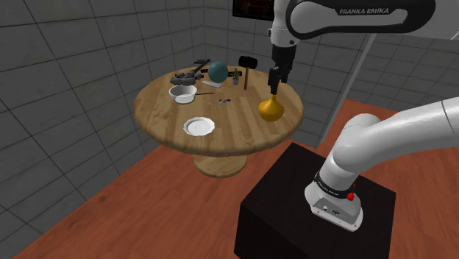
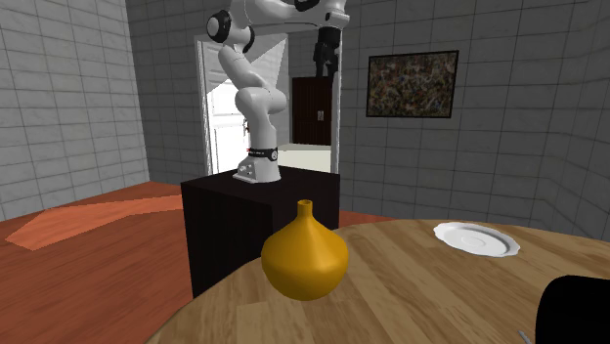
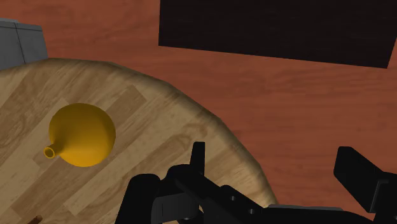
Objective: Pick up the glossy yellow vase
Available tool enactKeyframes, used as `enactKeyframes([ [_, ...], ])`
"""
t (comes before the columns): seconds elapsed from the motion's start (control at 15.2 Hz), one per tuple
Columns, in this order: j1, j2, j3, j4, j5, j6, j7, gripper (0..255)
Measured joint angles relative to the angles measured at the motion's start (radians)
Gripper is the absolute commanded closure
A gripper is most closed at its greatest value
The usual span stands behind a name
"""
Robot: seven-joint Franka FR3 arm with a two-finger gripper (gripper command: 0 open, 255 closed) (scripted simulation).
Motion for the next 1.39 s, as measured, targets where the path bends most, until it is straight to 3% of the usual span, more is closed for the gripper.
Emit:
enactKeyframes([
  [0.2,-0.008,0.015,-0.024,-0.011,-0.013,0.029,-0.023,0],
  [0.59,-0.050,0.112,-0.143,-0.024,-0.074,0.157,-0.143,0],
  [1.06,-0.085,0.307,-0.288,0.033,-0.107,0.318,-0.295,0],
  [1.39,-0.096,0.461,-0.380,0.094,-0.086,0.422,-0.409,0],
])
